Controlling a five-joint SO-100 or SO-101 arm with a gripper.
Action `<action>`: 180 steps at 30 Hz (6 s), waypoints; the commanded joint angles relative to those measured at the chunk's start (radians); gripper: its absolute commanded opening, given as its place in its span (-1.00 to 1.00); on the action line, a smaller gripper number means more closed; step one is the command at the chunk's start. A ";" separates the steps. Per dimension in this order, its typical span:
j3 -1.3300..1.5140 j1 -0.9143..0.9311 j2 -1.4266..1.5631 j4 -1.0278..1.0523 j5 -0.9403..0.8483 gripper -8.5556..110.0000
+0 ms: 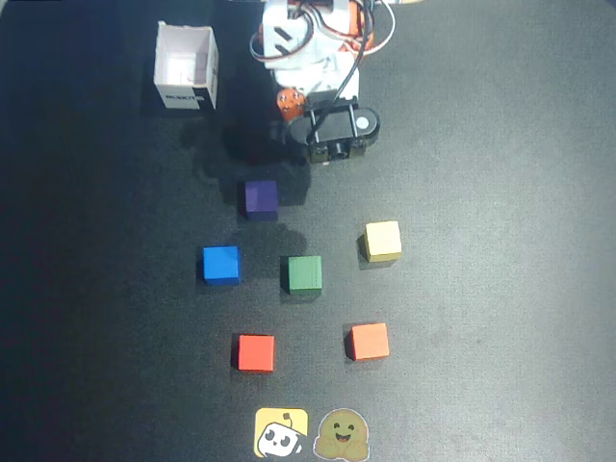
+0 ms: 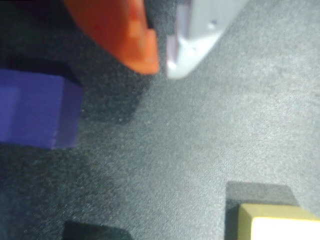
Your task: Put the red cube on top of the yellow cube.
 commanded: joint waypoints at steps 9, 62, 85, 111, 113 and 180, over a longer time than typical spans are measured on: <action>-0.003 0.008 0.011 0.002 -0.009 -0.85; -0.121 0.034 -0.040 -0.051 -0.058 -0.85; -1.092 0.120 -1.353 -0.262 0.040 -0.84; -1.376 0.124 -1.721 -0.249 0.169 -0.54; -1.378 0.123 -1.736 -0.252 0.179 -0.50; -1.275 0.035 -1.457 -0.120 0.210 -0.78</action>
